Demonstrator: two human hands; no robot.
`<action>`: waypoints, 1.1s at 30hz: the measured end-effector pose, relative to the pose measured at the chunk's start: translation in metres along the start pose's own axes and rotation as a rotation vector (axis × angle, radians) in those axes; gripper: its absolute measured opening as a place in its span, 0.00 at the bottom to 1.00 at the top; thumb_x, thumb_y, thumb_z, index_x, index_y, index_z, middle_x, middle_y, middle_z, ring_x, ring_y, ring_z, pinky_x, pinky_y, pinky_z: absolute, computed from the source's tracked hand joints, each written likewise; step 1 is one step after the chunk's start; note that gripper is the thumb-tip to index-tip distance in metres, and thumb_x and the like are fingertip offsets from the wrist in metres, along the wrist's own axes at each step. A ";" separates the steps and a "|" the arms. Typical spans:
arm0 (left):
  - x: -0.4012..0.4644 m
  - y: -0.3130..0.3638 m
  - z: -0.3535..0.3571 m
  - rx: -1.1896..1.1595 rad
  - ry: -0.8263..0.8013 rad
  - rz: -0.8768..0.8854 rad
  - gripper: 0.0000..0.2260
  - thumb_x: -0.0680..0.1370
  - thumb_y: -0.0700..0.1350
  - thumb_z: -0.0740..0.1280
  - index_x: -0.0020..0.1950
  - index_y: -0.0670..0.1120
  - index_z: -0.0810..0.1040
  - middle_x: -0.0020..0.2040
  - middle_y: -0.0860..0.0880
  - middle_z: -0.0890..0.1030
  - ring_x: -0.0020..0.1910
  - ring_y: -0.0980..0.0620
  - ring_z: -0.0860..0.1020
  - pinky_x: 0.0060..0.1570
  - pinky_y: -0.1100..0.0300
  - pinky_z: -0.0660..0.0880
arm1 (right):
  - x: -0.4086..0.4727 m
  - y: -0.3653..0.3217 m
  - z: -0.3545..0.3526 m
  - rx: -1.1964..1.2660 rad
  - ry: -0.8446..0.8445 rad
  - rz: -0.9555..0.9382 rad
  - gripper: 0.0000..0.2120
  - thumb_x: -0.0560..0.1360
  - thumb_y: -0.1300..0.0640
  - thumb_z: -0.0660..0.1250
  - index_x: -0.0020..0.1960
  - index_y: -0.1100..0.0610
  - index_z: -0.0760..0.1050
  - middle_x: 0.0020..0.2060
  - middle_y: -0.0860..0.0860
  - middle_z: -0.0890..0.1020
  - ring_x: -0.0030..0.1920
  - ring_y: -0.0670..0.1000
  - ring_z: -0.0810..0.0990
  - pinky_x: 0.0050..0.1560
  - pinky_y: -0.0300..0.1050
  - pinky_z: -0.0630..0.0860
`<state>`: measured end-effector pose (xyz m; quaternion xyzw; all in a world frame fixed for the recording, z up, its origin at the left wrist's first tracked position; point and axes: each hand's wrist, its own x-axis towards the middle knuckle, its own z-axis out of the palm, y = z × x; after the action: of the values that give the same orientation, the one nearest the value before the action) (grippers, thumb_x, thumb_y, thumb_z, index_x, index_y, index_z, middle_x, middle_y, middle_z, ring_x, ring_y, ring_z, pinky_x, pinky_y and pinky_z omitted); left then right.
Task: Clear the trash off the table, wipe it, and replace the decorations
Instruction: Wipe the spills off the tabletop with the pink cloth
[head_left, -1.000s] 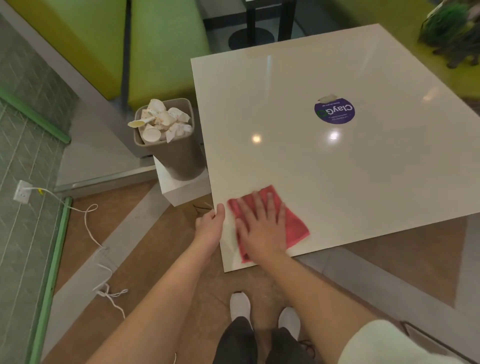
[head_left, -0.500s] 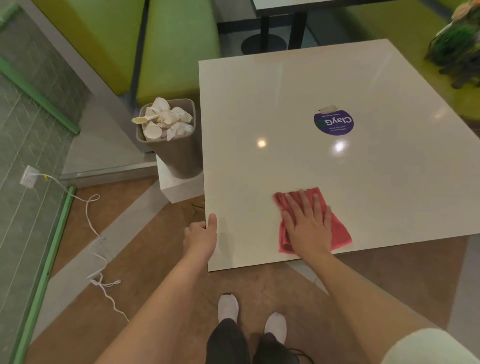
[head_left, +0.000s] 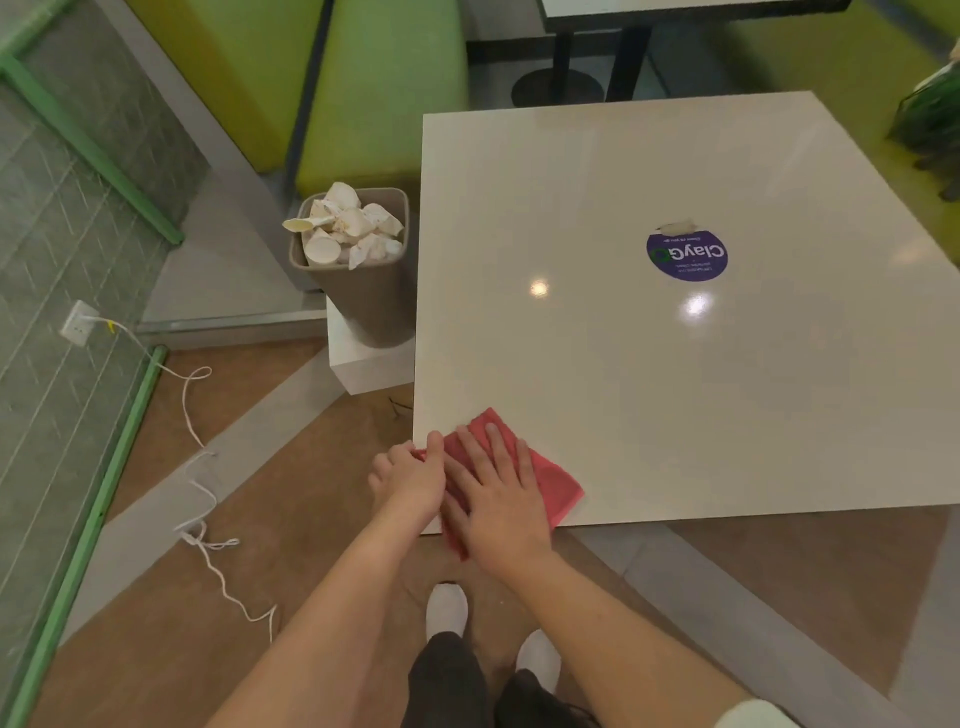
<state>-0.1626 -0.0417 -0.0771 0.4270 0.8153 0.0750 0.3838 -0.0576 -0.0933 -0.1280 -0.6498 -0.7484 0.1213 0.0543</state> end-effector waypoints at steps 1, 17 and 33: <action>-0.001 0.000 0.000 0.047 -0.001 0.020 0.28 0.81 0.61 0.51 0.75 0.46 0.62 0.73 0.44 0.62 0.72 0.43 0.60 0.67 0.50 0.61 | -0.001 0.013 -0.003 0.005 0.007 0.009 0.23 0.82 0.39 0.46 0.76 0.38 0.57 0.78 0.46 0.57 0.79 0.53 0.46 0.76 0.59 0.42; -0.014 -0.008 -0.004 0.609 -0.121 0.185 0.51 0.62 0.59 0.80 0.72 0.42 0.54 0.68 0.45 0.60 0.70 0.46 0.61 0.63 0.53 0.69 | 0.000 0.066 -0.025 0.021 0.047 0.433 0.27 0.79 0.37 0.41 0.77 0.36 0.53 0.79 0.48 0.53 0.79 0.57 0.44 0.75 0.59 0.34; -0.021 -0.010 0.004 0.651 -0.024 0.208 0.50 0.64 0.59 0.79 0.73 0.40 0.53 0.68 0.45 0.61 0.69 0.47 0.62 0.57 0.55 0.73 | -0.025 0.113 -0.031 0.023 0.047 0.487 0.24 0.81 0.38 0.40 0.77 0.35 0.48 0.79 0.40 0.48 0.79 0.49 0.40 0.76 0.53 0.33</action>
<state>-0.1594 -0.0644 -0.0725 0.6087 0.7440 -0.1557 0.2273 0.0623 -0.1007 -0.1249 -0.8129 -0.5669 0.1243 0.0483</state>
